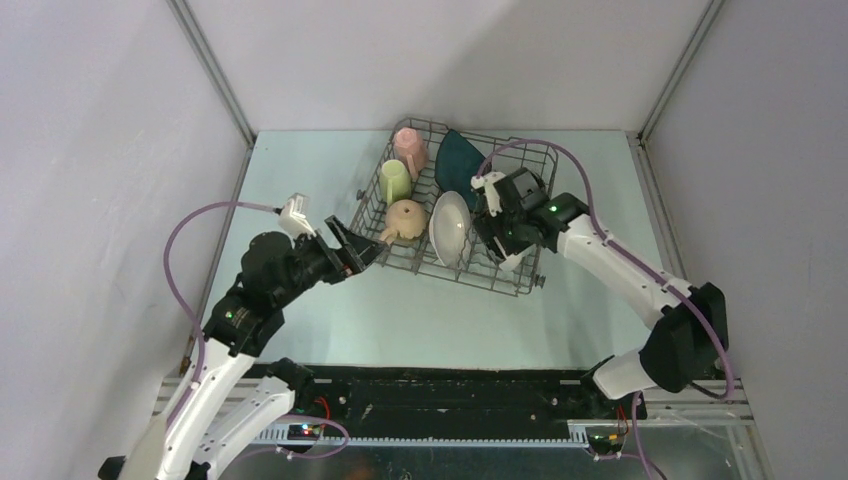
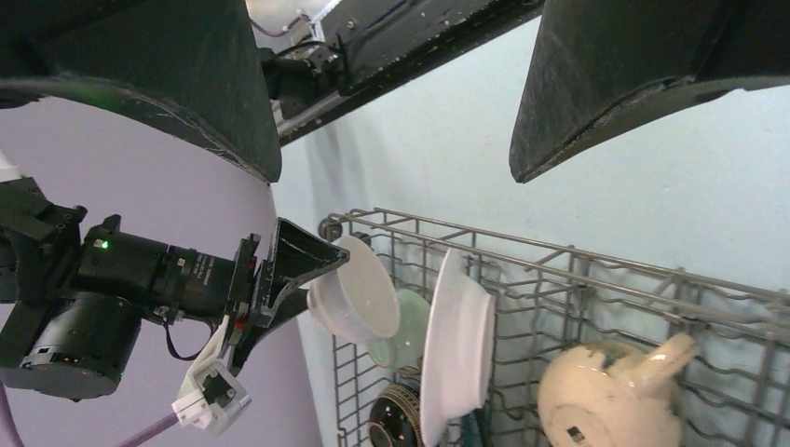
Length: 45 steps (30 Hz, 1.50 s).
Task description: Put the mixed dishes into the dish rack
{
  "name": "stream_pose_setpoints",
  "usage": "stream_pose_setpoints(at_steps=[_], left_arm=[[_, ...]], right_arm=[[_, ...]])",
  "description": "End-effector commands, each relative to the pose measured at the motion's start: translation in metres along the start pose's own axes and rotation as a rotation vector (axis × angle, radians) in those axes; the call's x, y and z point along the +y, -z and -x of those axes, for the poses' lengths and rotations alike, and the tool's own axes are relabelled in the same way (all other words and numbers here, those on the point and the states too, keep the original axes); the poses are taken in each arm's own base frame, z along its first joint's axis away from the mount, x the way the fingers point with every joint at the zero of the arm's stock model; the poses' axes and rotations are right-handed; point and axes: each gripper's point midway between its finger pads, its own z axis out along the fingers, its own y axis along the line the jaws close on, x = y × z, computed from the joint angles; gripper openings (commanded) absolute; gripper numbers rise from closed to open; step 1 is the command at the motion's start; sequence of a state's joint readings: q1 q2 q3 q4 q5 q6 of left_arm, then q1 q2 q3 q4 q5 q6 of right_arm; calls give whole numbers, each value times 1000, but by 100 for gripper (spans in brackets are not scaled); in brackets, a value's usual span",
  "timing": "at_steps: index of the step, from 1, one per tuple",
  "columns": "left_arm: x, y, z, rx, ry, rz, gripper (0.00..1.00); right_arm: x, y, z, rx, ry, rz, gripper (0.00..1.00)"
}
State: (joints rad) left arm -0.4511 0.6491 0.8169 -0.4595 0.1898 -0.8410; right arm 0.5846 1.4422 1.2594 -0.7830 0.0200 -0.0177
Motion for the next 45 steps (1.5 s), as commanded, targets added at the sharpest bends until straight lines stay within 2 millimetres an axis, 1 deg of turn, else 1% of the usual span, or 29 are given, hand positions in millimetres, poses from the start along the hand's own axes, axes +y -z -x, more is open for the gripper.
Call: stream_pose_setpoints(at_steps=[1,2,3,4,5,6,7,8,9,10,11,13,20,21,24,26,27,28,29,30,31,32,33,34,35,36,42,45], left_arm=[[3,13,19,-78,-93,42,98],[4,13,18,-77,-96,44,98],[4,14,17,-73,-97,47,98],[5,14,17,-72,-101,49,98],[6,14,16,-68,-102,52,98],[7,14,16,-66,-106,57,98],[8,14,15,-63,-107,61,98],[9,14,15,-62,-111,64,98],[10,15,14,-62,-111,67,98],[11,15,14,-63,-113,69,98],[12,15,14,-61,-113,71,98],[12,15,14,-64,-114,73,98],[14,16,13,-60,-120,78,99],[15,15,13,-59,-119,79,99],[15,15,13,-57,-118,78,99],[15,15,13,-56,-117,78,99],[14,15,13,-57,-119,79,99],[14,16,13,-57,-120,78,99],[15,16,13,-56,-120,81,99],[15,16,13,-57,-122,82,99],[15,17,14,-59,-123,82,99],[14,17,14,-60,-124,81,99],[15,17,14,-61,-124,82,99],[15,17,14,-60,-123,83,99],[15,17,14,-59,-123,82,99],[15,17,14,-58,-122,82,99],[13,16,14,-51,-118,75,99],[13,15,14,-52,-117,75,99]], right_arm=[[-24,10,20,-3,58,-190,0],[-22,4,17,23,71,-197,0],[-25,5,17,38,74,-218,0],[-25,0,14,66,82,-226,0],[-29,1,12,91,84,-253,0],[-29,-5,8,124,94,-267,0],[-37,-2,6,150,96,-315,0],[-39,-8,1,187,107,-341,0],[-43,-7,-1,212,116,-373,0],[-44,-13,-5,244,125,-382,0],[-45,-13,-7,262,131,-393,0],[-45,-23,-15,312,148,-409,0],[-41,-42,-25,374,170,-421,0],[-40,-47,-27,388,174,-425,0],[-45,-54,-25,393,162,-470,1],[-46,-58,-25,396,154,-493,10],[-47,-60,-25,399,151,-498,24],[-45,-61,-24,393,142,-498,33],[-43,-61,-24,390,138,-491,53],[-40,-62,-22,377,128,-472,62],[-37,-62,-22,371,118,-457,75],[-35,-61,-19,354,107,-446,80],[-33,-61,-18,346,94,-430,88],[-33,-58,-14,329,79,-424,91],[-32,-57,-12,319,67,-414,97],[-33,-54,-10,308,53,-409,98],[-28,-42,1,246,-27,-314,99],[-20,-33,8,198,-67,-226,100]])
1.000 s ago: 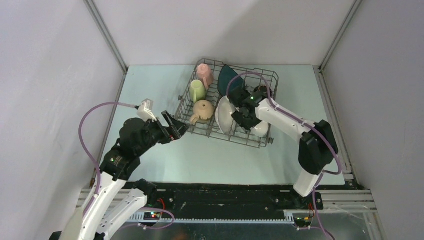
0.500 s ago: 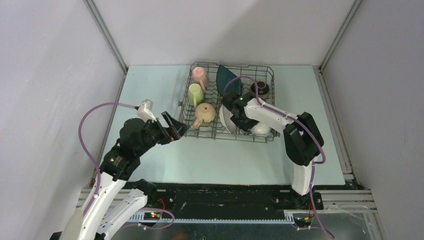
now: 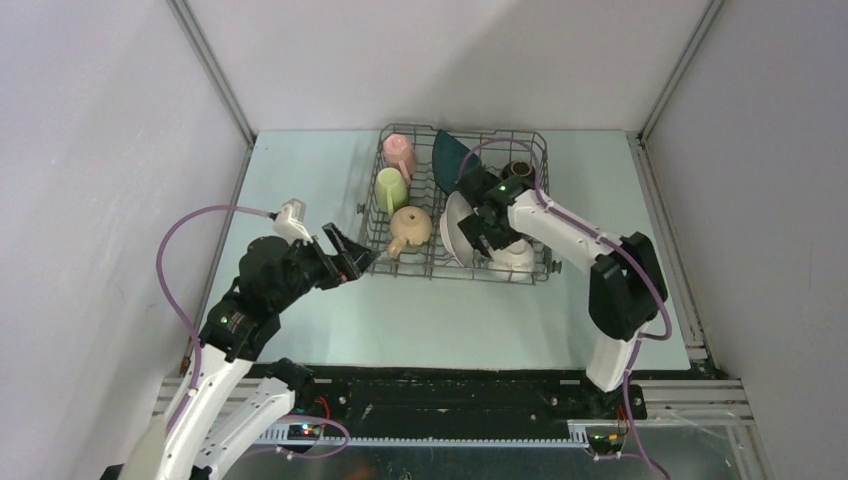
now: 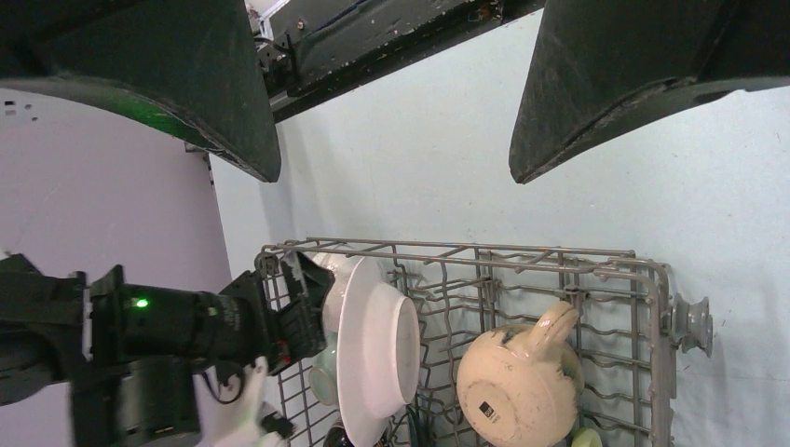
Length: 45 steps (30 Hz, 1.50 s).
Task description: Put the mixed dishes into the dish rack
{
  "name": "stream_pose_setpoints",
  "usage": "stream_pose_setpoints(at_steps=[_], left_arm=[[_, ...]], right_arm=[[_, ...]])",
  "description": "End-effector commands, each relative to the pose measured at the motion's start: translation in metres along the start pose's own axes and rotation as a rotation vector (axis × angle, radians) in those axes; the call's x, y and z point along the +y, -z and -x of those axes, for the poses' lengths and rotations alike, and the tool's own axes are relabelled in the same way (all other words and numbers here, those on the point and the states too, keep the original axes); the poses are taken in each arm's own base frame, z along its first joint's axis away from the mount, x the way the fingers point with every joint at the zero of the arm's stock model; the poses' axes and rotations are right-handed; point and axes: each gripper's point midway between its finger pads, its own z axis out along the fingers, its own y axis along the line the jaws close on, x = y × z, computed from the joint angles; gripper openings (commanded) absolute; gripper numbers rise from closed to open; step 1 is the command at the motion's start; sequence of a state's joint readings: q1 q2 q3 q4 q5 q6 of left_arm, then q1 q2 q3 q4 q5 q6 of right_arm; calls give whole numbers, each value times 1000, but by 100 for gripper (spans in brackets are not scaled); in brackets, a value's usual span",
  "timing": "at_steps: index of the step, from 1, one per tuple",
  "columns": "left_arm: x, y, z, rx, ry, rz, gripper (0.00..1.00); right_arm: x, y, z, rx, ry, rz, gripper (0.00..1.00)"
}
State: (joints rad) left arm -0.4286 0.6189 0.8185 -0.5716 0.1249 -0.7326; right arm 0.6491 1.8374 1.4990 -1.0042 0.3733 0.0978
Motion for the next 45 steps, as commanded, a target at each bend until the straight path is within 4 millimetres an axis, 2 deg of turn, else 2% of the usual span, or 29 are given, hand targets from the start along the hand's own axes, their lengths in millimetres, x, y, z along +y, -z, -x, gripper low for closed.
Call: stream_pose_setpoints(at_steps=[1,4,7,10,11,12,16,19,20,21,22,23,24,25,26,29,30,31,32,33,34,35,36,38,39,40,41,42,45], left_arm=[[-15,7,18,-51,-26,-39,99],[-14,6,18,-50,-25,-37,99],[-12,6,20,-57,-22,-25,99],[-5,6,24,-86,-27,6,99],[-2,7,24,-92,-29,19,99],[3,7,28,-116,-35,45,99],[29,6,36,-195,-58,154,100],[50,2,37,-236,-68,228,100],[56,3,41,-266,-69,259,100],[66,3,42,-291,-68,298,100],[70,3,46,-317,-62,316,100],[81,5,48,-350,-51,361,100],[82,5,51,-374,-49,367,100],[90,6,52,-397,-56,396,100],[91,6,55,-419,-60,397,100],[108,9,59,-484,-76,456,100],[108,10,63,-517,-73,454,100],[118,11,60,-538,-76,483,100],[118,10,65,-577,-72,469,100],[129,9,58,-585,-92,487,100],[125,9,64,-630,-90,461,100],[135,6,58,-635,-108,474,100],[133,7,62,-670,-101,456,100],[144,2,53,-690,-94,460,100],[140,1,58,-722,-80,429,100],[146,-4,50,-712,-83,428,100],[142,-6,53,-731,-84,401,100],[149,-11,46,-718,-96,412,100],[157,-10,50,-745,-180,463,100]], right_arm=[[1,38,23,-143,-95,138,100],[-5,51,24,-183,-123,166,97],[-7,61,23,-227,-153,198,89],[-17,75,26,-319,-211,227,88],[-20,72,25,-341,-241,229,88],[-27,81,26,-386,-264,231,89],[-49,89,25,-534,-373,212,93],[-75,94,20,-652,-489,187,96],[-77,84,11,-646,-515,178,97],[-93,92,13,-711,-561,152,98],[-105,84,7,-729,-617,107,99],[-114,90,1,-770,-650,84,99],[-124,78,-8,-781,-693,39,99],[-132,84,-13,-823,-718,18,100],[-140,80,-23,-856,-750,-20,100],[-151,71,-39,-921,-781,-86,99],[-156,70,-44,-959,-799,-117,99],[-158,68,-46,-973,-806,-134,99],[-162,64,-52,-992,-811,-175,100],[-164,61,-54,-1001,-812,-192,100],[-167,57,-57,-1015,-812,-222,100],[-167,54,-58,-1019,-808,-231,100],[-168,50,-60,-1027,-806,-246,100],[-170,42,-62,-1026,-802,-264,100],[-170,39,-62,-1024,-802,-270,99],[-172,31,-65,-1012,-815,-287,100],[-172,27,-67,-1007,-828,-288,100],[-172,20,-70,-994,-834,-295,100],[-173,10,-75,-1006,-868,-298,100]])
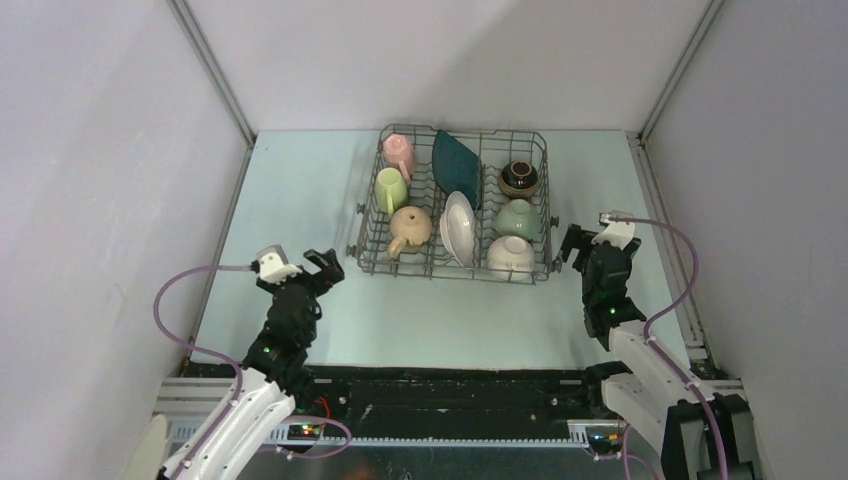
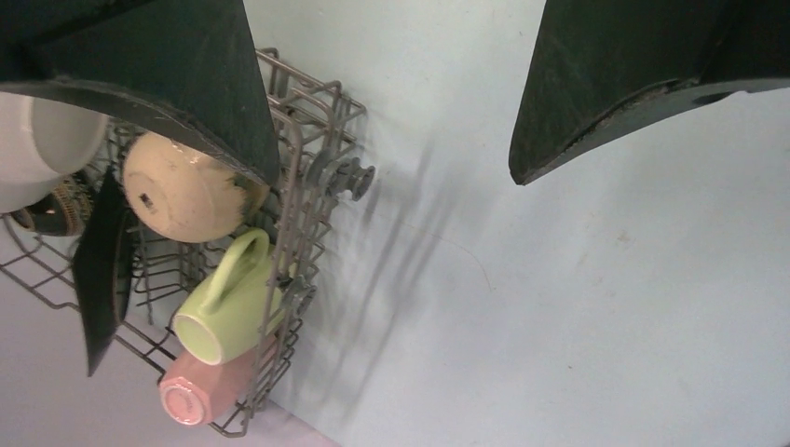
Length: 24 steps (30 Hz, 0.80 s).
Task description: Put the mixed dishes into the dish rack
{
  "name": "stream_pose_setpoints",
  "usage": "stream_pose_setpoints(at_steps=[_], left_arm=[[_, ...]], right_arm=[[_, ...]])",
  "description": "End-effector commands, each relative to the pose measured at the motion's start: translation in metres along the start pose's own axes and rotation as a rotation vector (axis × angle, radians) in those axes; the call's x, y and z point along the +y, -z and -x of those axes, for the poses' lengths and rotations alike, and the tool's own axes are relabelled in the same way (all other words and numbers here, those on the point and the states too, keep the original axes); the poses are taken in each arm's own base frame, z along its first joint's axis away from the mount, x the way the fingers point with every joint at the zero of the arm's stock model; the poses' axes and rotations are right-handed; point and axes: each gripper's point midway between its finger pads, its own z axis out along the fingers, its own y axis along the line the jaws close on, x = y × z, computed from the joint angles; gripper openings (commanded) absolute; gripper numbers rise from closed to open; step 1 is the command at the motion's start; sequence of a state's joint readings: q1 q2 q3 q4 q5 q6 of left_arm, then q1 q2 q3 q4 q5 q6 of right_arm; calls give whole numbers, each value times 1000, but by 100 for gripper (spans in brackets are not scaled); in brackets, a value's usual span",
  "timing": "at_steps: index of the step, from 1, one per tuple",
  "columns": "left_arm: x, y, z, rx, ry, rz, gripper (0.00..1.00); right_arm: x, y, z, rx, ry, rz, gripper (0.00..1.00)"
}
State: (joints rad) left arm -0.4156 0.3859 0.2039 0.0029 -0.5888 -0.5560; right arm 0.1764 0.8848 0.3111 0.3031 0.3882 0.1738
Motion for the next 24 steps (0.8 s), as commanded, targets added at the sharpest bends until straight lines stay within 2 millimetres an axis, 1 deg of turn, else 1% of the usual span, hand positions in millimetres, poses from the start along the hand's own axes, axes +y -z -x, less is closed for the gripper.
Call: stream_pose_setpoints(at_steps=[1,2,3,4,5,6,8,9,10,11,12,13,14,15,16,17,18,19,20,21,24], left_arm=[[5,-10,30,-167,-93,35,99],[4,-11,36,-195,-99,37,99],[10,-13,35,-201,-149,65,99],[7,-13,43,-239,-143,58,99],[12,-16,40,-242,-206,73,99],[8,-16,51,-289,-193,68,99],[10,-21,57,-308,-267,91,98],[11,-28,58,-304,-313,103,97],[11,-36,48,-266,-359,95,96],[16,-41,54,-278,-364,115,93],[18,-49,43,-239,-386,110,93],[25,-54,48,-264,-352,121,93],[25,-61,31,-217,-366,67,93],[32,-66,40,-250,-321,75,93],[28,-74,35,-224,-321,39,94],[38,-78,29,-172,-320,64,94],[30,-85,29,-152,-324,31,94],[27,-92,31,-136,-328,24,94],[31,-95,23,-89,-342,37,94],[28,-99,23,-77,-349,29,95],[27,-100,22,-67,-352,28,96]], right_arm=[[-8,-8,19,-135,-75,-29,100],[-5,-9,17,-153,-75,-3,99],[-5,-10,16,-163,-71,9,99],[-5,-10,15,-196,-65,26,97],[-5,-11,13,-209,-55,38,96],[-5,-12,10,-231,-30,63,95],[-3,-16,9,-239,11,92,96],[-2,-17,10,-239,25,101,96],[-1,-22,8,-234,29,119,96],[-2,-26,6,-229,14,121,96],[-4,-33,-1,-215,8,120,96],[-8,-38,-6,-202,0,111,96],[-9,-44,-6,-211,1,110,97],[-8,-46,-7,-194,1,118,97],[-7,-52,-13,-133,6,120,97],[-5,-55,-11,-135,9,136,98],[-4,-55,-11,-133,12,141,99],[-4,-56,-14,-109,15,141,98],[-3,-57,-15,-106,26,142,99],[-2,-58,-12,-118,31,136,99],[-2,-57,-12,-117,45,121,100]])
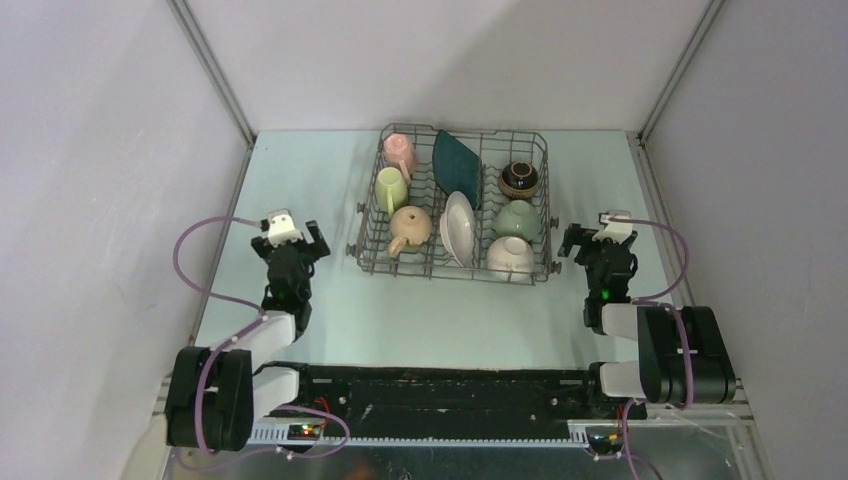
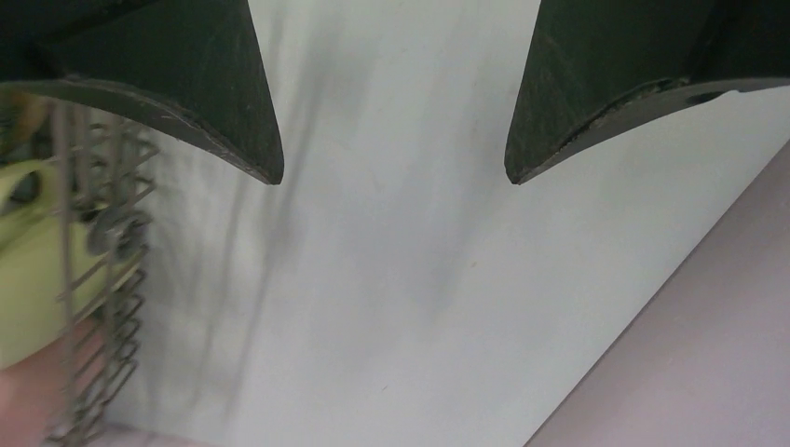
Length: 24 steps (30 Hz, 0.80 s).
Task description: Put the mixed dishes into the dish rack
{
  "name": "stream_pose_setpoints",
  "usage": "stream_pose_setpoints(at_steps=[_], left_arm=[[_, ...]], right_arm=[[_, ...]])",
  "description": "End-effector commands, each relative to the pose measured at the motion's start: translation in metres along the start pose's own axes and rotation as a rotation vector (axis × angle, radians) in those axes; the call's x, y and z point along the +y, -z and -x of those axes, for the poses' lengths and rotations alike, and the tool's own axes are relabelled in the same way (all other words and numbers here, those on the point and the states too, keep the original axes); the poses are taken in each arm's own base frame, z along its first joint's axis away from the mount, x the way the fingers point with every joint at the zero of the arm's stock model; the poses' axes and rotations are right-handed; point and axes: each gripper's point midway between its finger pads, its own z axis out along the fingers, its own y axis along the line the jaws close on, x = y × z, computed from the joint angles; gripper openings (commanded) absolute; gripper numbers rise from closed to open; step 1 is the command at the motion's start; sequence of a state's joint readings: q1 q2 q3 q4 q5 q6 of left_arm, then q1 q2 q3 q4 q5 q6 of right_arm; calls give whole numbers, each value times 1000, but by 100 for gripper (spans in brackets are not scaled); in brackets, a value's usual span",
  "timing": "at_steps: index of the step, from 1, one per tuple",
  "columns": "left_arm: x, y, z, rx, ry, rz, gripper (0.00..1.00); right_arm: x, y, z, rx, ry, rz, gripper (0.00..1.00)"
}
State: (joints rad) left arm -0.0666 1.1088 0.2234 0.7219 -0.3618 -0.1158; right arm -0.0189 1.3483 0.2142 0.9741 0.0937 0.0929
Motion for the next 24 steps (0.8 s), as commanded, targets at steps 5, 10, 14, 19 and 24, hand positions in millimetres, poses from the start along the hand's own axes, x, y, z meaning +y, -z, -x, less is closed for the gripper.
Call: stream_pose_setpoints(at_steps=[5,10,14,19,24], left_arm=[[-13,-3,27,-79,46,-68,96],[2,15,39,-185,100,-21,93],[24,33,34,-220,66,50,93],[37,40,43,-308,100,105,94],[21,26,43,-276,14,40,93]], right_arm=[[4,-6,13,-33,33,7,99],[4,-6,12,-32,34,8,99],[4,-6,13,-33,34,9,100],[4,-6,12,-32,33,8,100],[5,-6,13,-34,32,10,99]])
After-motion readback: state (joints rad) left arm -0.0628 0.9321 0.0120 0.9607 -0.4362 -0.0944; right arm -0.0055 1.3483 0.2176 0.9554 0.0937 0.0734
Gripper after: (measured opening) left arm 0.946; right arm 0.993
